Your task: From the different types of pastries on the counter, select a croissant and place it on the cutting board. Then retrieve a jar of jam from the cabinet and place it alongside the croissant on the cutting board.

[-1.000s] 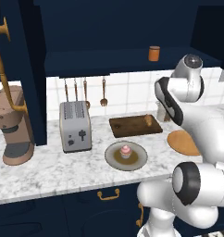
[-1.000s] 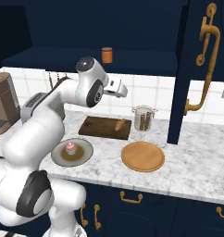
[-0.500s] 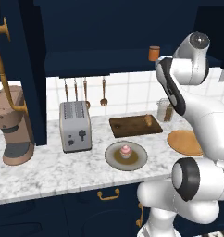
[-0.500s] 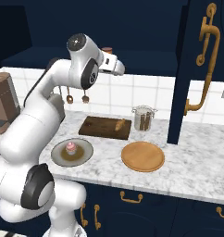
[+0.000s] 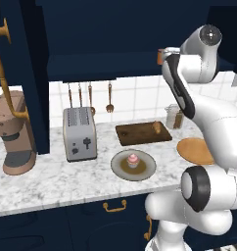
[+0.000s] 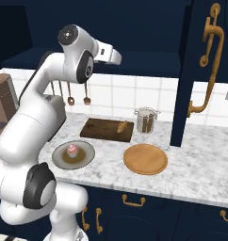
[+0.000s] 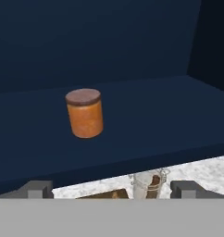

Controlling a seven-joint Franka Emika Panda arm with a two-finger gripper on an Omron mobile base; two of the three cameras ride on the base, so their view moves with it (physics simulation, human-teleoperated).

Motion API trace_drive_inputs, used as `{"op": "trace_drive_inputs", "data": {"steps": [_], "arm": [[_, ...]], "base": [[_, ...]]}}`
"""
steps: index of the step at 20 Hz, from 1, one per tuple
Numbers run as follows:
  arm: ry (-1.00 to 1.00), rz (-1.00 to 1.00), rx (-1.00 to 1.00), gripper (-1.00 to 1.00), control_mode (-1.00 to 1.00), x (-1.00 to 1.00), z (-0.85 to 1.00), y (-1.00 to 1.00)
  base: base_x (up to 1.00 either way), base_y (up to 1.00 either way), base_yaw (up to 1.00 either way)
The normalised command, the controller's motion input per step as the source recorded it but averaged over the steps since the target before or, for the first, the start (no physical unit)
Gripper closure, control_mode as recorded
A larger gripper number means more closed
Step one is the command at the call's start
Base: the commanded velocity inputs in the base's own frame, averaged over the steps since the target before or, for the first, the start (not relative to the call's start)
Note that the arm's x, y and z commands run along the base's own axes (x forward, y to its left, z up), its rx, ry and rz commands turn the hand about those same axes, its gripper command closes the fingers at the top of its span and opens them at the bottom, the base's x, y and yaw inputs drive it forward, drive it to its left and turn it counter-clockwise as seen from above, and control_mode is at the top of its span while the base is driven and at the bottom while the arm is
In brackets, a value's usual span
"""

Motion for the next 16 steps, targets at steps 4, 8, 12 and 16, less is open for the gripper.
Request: {"op": "trace_drive_inputs", "data": {"steps": [4,8,12,16], "arm": [[-0.13,0.08,0.0,-1.0,-1.0,0.08,0.0,0.04],[-0.18,0.1,0.0,-1.0,-1.0,0.27,0.0,0.15],[-0.03,0.02,0.0,-1.0,-1.0,0.04,0.0,0.01],[-0.08,0.03,-0.03,-1.0,-1.0,0.08,0.0,0.0]], "base": [[0.0,0.0,0.0],[0.0,0.0,0.0],[0.0,0.0,0.0],[0.0,0.0,0.0]]}}
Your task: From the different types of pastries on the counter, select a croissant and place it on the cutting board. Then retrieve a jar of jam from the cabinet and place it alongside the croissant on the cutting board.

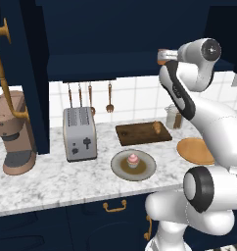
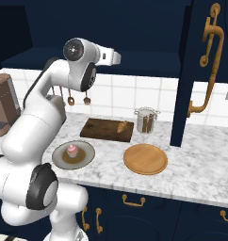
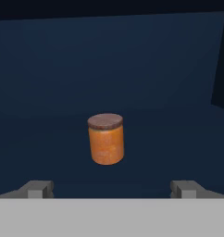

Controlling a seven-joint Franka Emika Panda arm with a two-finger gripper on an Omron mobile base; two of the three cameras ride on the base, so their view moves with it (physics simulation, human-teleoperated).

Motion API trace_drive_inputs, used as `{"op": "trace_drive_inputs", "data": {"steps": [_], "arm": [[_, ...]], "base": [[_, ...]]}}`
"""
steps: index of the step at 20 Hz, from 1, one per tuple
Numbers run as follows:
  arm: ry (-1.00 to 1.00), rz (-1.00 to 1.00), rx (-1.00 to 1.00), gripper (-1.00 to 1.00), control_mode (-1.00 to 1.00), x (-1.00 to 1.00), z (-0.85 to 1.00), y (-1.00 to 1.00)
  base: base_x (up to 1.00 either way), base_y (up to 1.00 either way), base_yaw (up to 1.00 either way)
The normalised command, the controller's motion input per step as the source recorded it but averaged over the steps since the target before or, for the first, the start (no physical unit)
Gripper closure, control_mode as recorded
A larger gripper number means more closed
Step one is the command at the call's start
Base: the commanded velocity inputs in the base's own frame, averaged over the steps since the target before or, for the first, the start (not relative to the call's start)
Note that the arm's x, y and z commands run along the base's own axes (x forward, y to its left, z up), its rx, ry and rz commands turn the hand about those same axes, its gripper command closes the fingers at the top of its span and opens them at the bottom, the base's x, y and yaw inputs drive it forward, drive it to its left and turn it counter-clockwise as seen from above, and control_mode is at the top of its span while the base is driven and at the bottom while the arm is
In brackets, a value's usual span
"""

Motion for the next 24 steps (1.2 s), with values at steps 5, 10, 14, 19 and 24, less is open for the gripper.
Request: {"op": "trace_drive_inputs", "data": {"steps": [5,10,14,19,24], "arm": [[-0.04,0.0,-0.02,-1.0,-1.0,0.08,0.0,0.0],[0.0,0.0,-0.01,-1.0,-1.0,0.11,-0.03,0.02],[0.0,0.0,-0.04,-1.0,-1.0,0.47,-0.03,0.05],[0.0,0.0,-0.01,-1.0,-1.0,0.19,0.0,0.0],[0.0,0.0,0.0,-1.0,-1.0,0.13,0.0,0.0]], "base": [[0.0,0.0,0.0],[0.0,0.0,0.0],[0.0,0.0,0.0],[0.0,0.0,0.0],[0.0,0.0,0.0]]}}
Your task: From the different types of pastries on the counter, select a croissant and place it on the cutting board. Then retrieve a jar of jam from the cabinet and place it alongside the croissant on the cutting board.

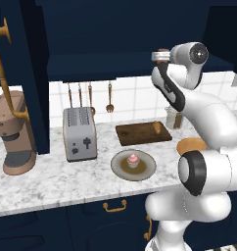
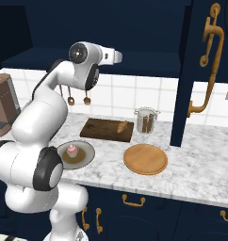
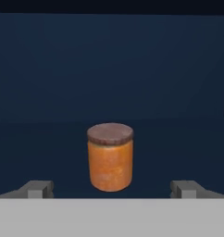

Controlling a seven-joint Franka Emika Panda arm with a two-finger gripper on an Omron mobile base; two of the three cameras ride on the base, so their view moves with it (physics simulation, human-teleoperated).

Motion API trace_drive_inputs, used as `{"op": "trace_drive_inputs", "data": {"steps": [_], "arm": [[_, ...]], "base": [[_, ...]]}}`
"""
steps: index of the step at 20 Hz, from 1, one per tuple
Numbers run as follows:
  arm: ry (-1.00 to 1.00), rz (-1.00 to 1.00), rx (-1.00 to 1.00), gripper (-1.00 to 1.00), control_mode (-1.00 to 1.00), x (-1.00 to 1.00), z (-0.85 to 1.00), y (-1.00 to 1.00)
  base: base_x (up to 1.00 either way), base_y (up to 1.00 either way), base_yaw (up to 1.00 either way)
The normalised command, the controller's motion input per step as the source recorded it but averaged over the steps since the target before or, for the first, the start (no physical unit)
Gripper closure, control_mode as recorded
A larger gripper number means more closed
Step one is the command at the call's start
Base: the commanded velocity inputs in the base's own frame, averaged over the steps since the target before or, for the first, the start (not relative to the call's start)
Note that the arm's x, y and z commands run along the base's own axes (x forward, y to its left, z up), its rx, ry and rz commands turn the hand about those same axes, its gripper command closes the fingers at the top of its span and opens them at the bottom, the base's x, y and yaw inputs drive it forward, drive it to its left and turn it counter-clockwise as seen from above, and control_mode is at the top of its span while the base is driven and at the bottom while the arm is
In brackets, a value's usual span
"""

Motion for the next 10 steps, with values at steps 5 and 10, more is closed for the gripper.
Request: {"op": "trace_drive_inputs", "data": {"steps": [5,10], "arm": [[0.0,0.0,-0.01,-1.0,-1.0,0.57,-0.04,0.0],[0.0,0.0,0.0,-1.0,-1.0,0.37,0.0,0.0]], "base": [[0.0,0.0,0.0],[0.0,0.0,0.0]]}}
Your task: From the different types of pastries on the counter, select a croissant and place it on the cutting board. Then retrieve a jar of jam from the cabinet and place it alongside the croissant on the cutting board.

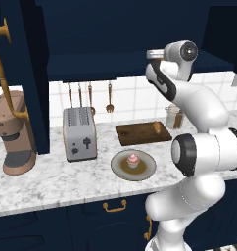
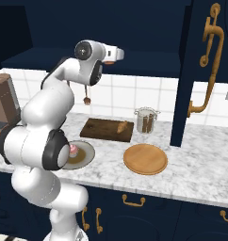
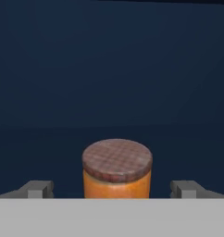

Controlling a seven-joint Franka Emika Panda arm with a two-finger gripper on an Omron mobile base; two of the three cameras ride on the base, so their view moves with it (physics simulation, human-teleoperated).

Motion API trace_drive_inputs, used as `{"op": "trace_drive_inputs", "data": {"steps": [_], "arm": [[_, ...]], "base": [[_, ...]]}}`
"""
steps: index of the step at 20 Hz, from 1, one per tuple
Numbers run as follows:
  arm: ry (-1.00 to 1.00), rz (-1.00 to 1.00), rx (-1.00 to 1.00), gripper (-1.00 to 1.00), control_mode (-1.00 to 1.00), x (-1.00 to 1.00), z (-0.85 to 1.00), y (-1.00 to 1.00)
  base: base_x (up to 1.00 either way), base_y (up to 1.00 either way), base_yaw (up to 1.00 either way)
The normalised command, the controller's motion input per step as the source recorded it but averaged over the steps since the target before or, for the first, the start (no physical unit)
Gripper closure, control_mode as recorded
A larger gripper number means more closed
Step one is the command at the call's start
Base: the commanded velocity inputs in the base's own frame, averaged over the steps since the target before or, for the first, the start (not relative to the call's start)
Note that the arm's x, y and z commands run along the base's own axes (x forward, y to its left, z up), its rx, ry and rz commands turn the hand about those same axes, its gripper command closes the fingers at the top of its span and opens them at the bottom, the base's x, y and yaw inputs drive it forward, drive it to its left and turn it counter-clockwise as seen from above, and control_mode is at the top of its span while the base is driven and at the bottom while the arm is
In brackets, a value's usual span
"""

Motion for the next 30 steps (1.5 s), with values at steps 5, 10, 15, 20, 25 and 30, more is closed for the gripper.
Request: {"op": "trace_drive_inputs", "data": {"steps": [5,10,15,20,25,30], "arm": [[0.0,0.0,0.0,-1.0,-1.0,0.03,0.0,0.0],[0.0,0.0,0.0,-1.0,-1.0,0.18,-0.02,0.0],[0.0,0.0,0.0,-1.0,-1.0,-0.16,-0.26,-0.29],[0.0,0.0,0.0,-1.0,-1.0,-0.02,-0.09,-0.08],[0.0,0.0,0.0,-1.0,-1.0,0.0,-0.07,0.07],[0.0,0.0,0.0,-1.0,-1.0,0.13,-0.02,0.27]], "base": [[0.0,0.0,0.0],[0.0,0.0,0.0],[0.0,0.0,0.0],[0.0,0.0,0.0],[0.0,0.0,0.0],[0.0,0.0,0.0]]}}
